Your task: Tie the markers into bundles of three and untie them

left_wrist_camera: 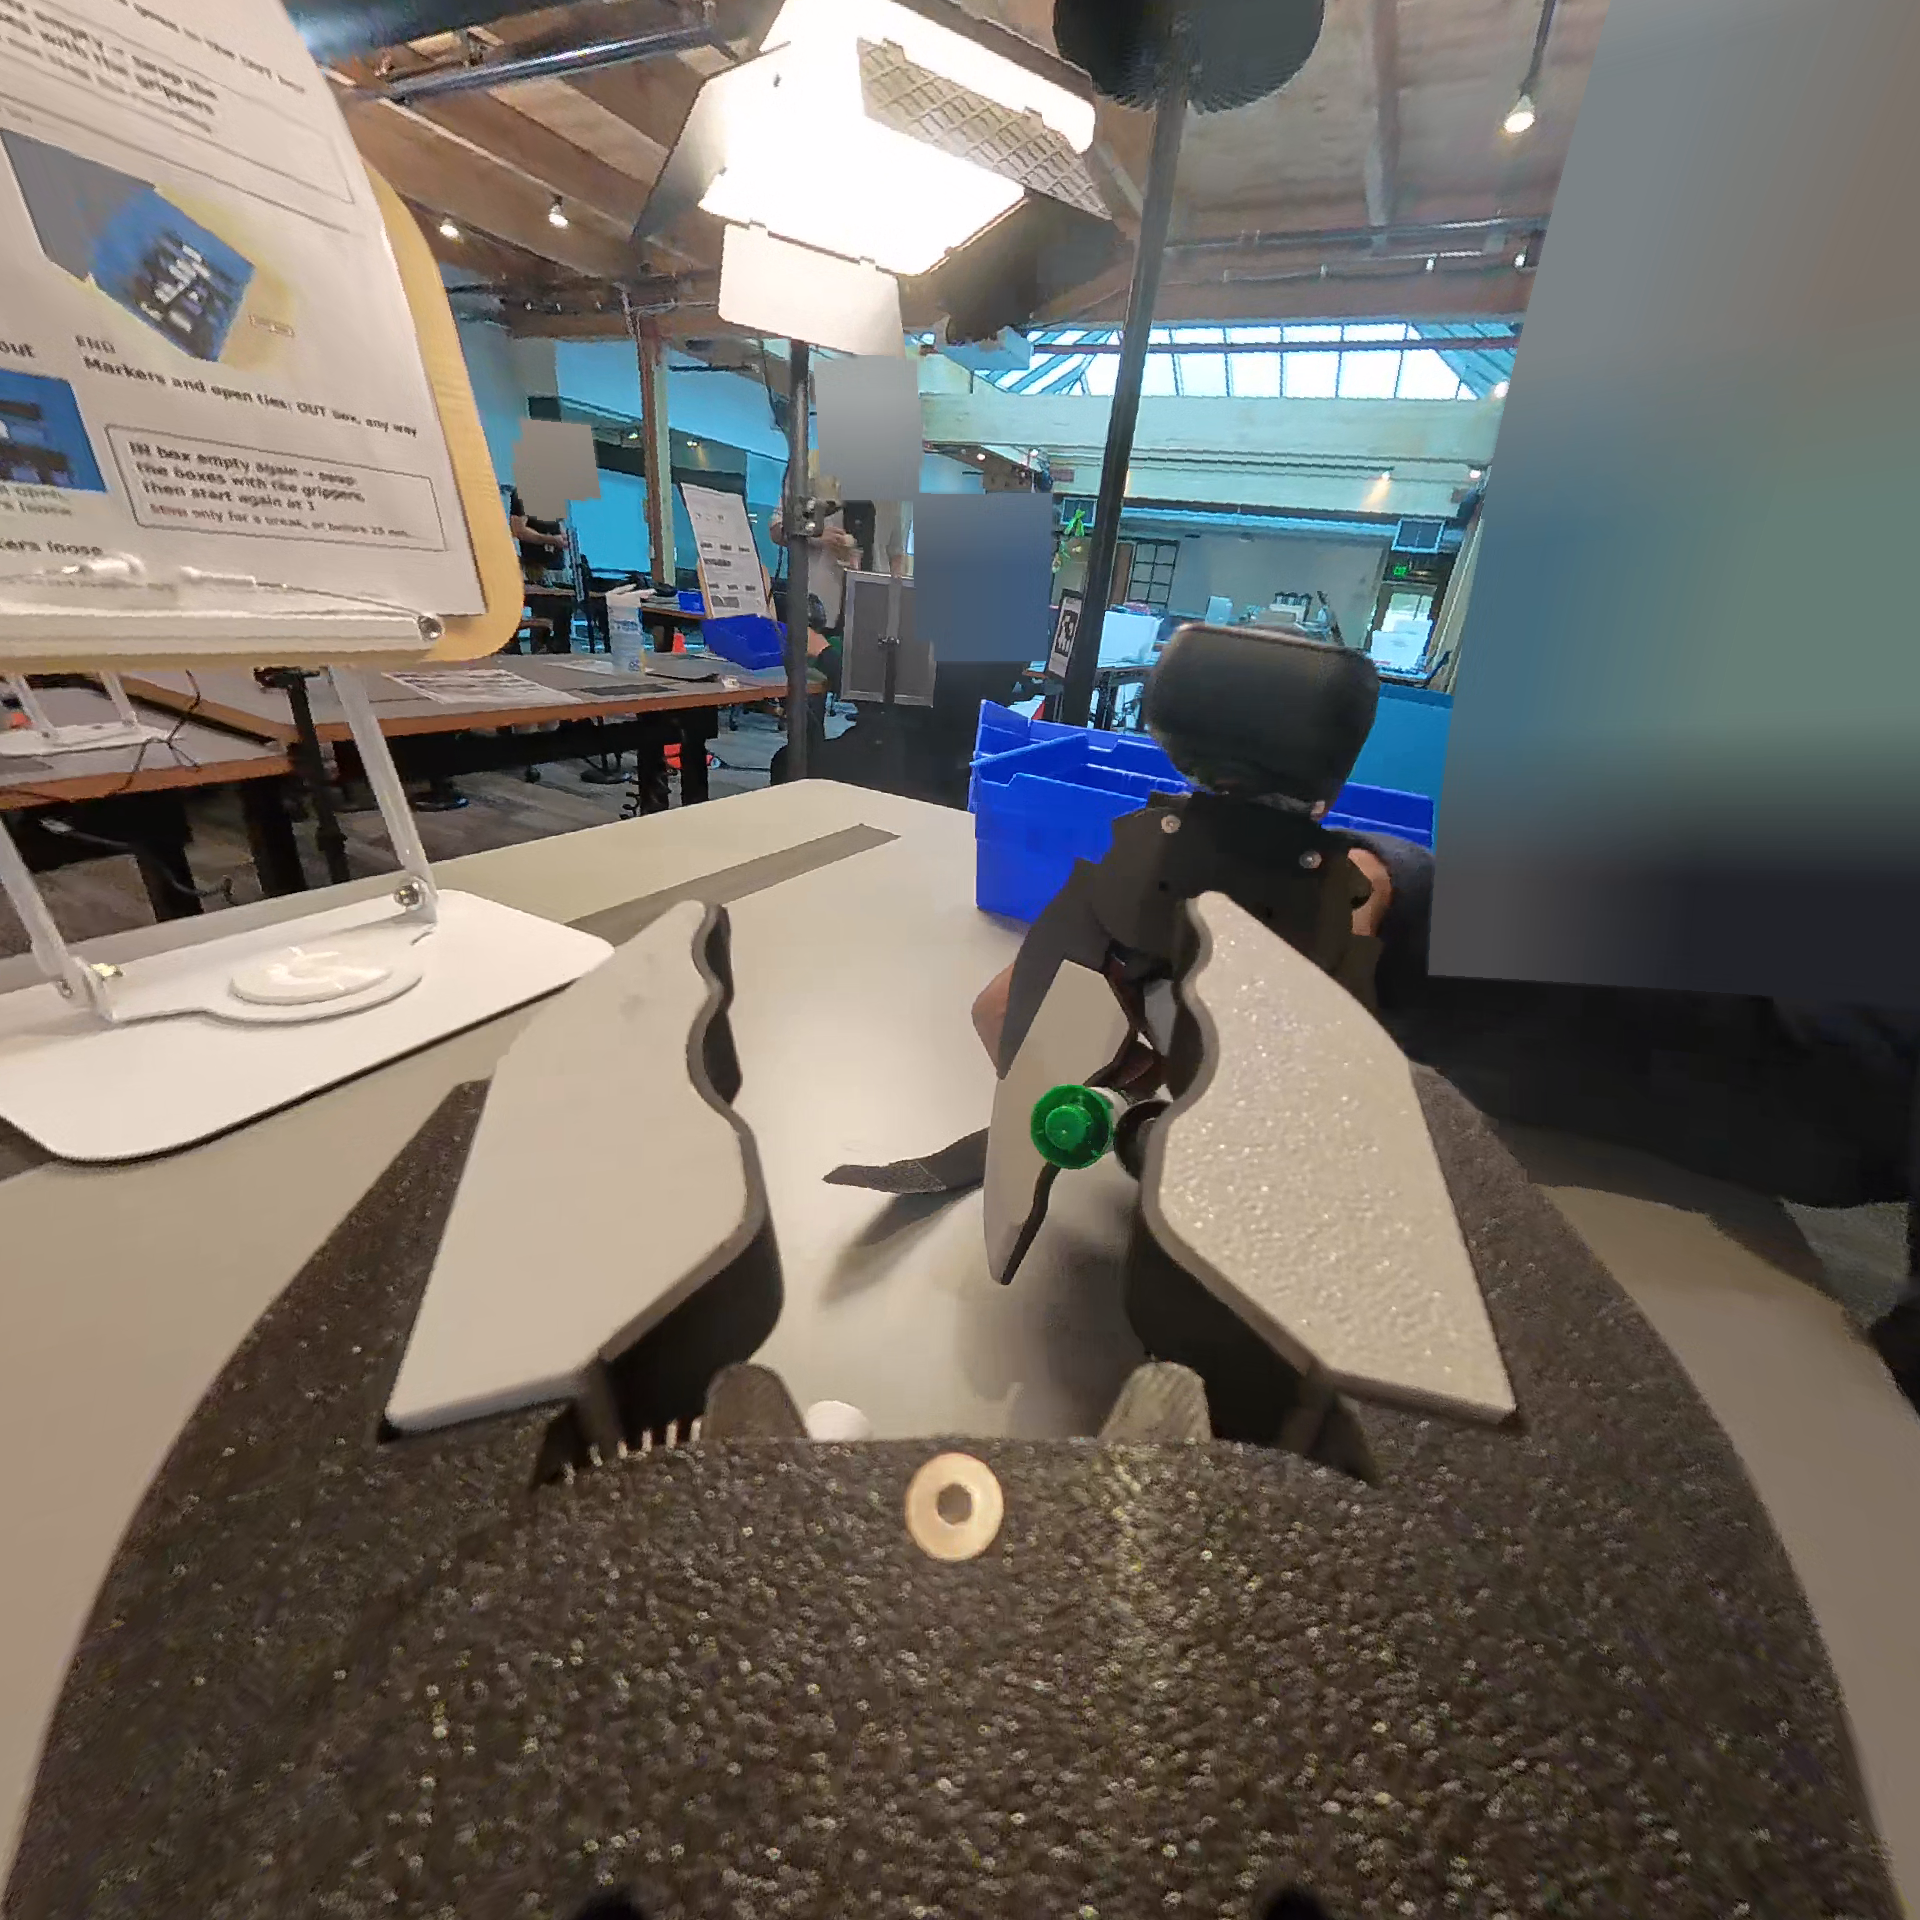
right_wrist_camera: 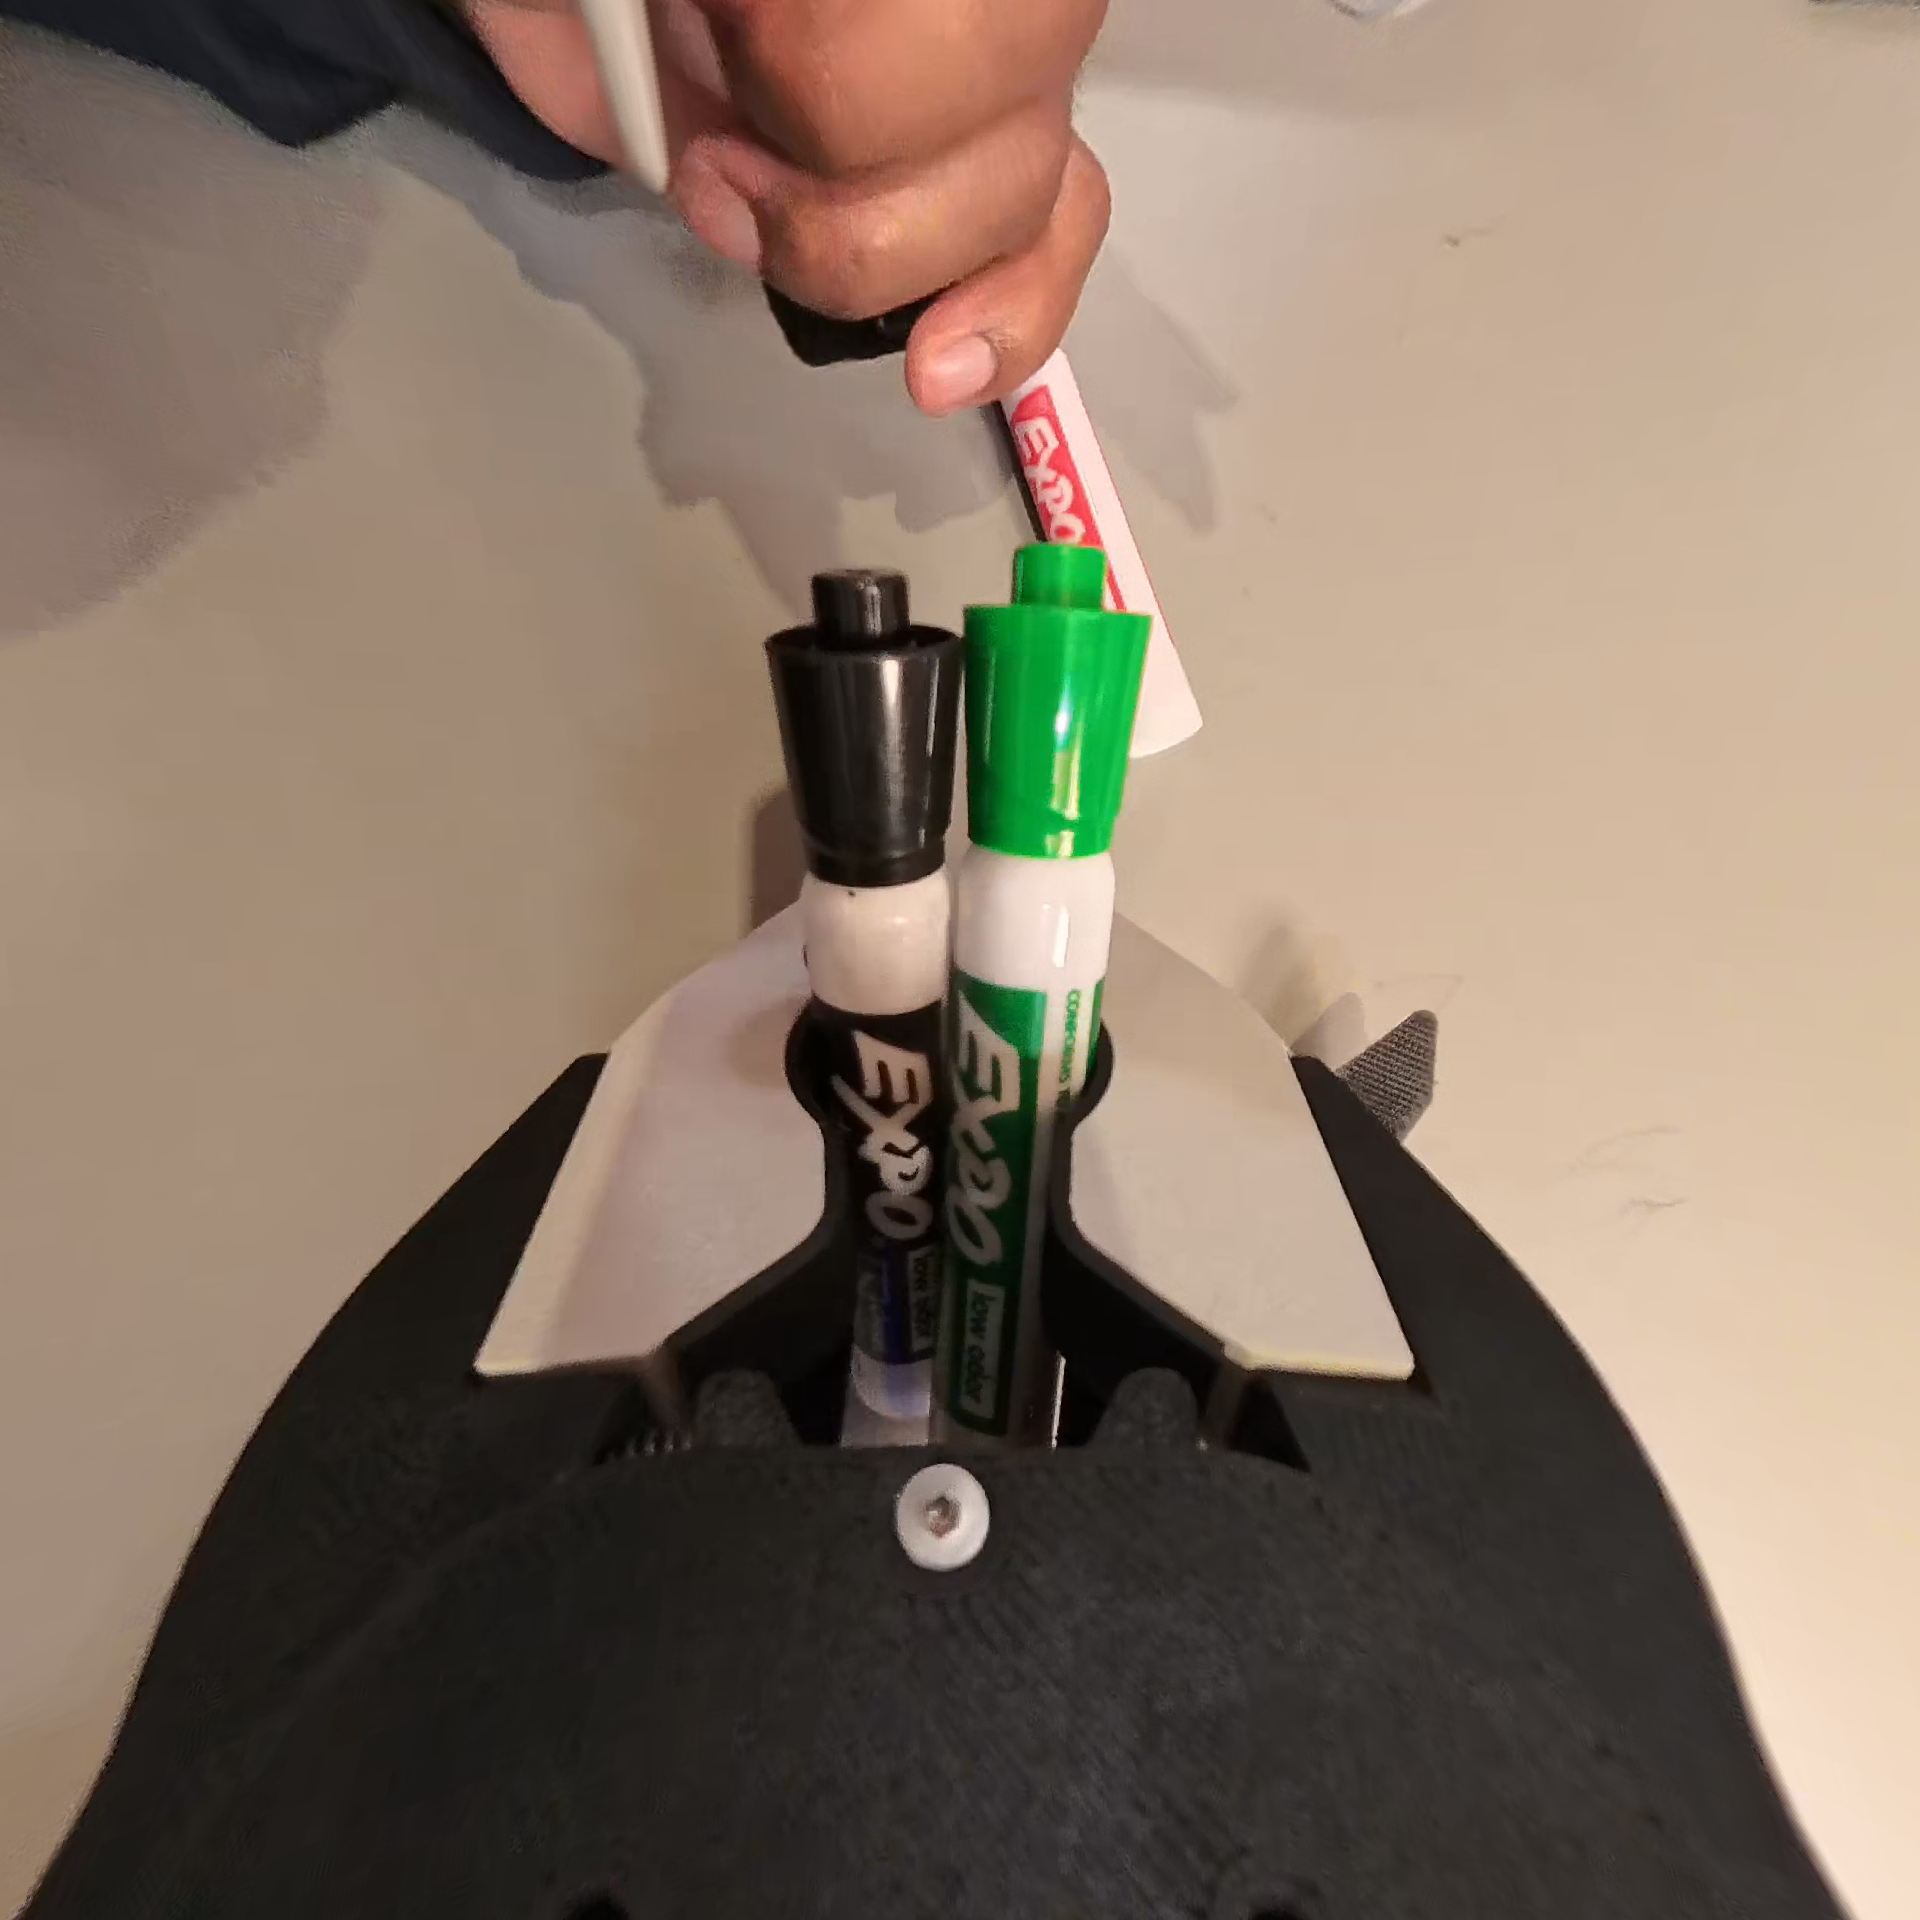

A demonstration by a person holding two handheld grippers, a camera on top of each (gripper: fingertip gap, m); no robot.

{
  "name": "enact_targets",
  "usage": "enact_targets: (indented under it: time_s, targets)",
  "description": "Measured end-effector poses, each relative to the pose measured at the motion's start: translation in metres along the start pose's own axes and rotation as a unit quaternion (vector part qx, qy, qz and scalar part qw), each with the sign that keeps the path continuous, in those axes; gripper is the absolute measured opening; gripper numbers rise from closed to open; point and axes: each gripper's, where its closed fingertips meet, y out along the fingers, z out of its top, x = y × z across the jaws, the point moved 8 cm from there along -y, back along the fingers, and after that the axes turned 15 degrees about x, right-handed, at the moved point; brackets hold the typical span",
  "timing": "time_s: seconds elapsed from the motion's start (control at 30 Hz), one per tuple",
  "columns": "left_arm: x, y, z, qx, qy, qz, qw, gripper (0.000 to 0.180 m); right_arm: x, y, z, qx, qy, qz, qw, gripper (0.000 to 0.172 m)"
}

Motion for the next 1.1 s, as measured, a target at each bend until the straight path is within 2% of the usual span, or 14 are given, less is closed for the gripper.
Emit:
enact_targets:
  time_s: [0.23, 0.37, 0.43, 0.57, 0.63, 0.77, 0.83, 0.93, 1.03, 1.1]
  targets:
    - [-0.015, -0.003, -0.008, -0.004, -0.056, 0.026, 0.998, 0.072, -0.012, 0.004, -0.015, 0.022, 0.02, 0.011, 0.999, 0.04]
    - [-0.013, -0.004, -0.015, -0.026, -0.07, 0.023, 0.997, 0.064, -0.019, -0.002, -0.011, 0.014, 0.003, -0.003, 1.0, 0.04]
    - [-0.009, -0.006, -0.016, -0.031, -0.072, 0.044, 0.996, 0.062, -0.02, -0.006, -0.006, 0.012, -0.011, -0.018, 1.0, 0.04]
    - [0.008, -0.021, -0.012, -0.044, -0.124, 0.103, 0.986, 0.062, -0.029, -0.008, 0.0, 0.001, -0.055, -0.046, 0.997, 0.04]
    - [0.021, -0.032, -0.012, -0.028, -0.156, 0.135, 0.978, 0.062, -0.036, -0.007, 0.004, -0.002, -0.073, -0.054, 0.996, 0.04]
    - [0.045, -0.053, -0.015, 0.018, -0.195, 0.152, 0.969, 0.062, -0.048, -0.001, 0.006, -0.011, -0.103, -0.056, 0.993, 0.04]
    - [0.05, -0.064, -0.014, 0.028, -0.18, 0.169, 0.969, 0.062, -0.049, 0.001, 0.003, -0.015, -0.109, -0.053, 0.992, 0.04]
    - [0.051, -0.076, -0.007, 0.019, -0.114, 0.198, 0.973, 0.063, -0.046, 0.003, -0.001, -0.013, -0.101, -0.042, 0.994, 0.04]
    - [0.045, -0.081, -0.006, -0.037, -0.044, 0.21, 0.976, 0.063, -0.043, 0.007, -0.008, -0.014, -0.092, -0.029, 0.995, 0.04]
    - [0.041, -0.08, -0.009, -0.081, -0.027, 0.193, 0.977, 0.064, -0.043, 0.013, -0.015, -0.016, -0.077, -0.018, 0.997, 0.04]
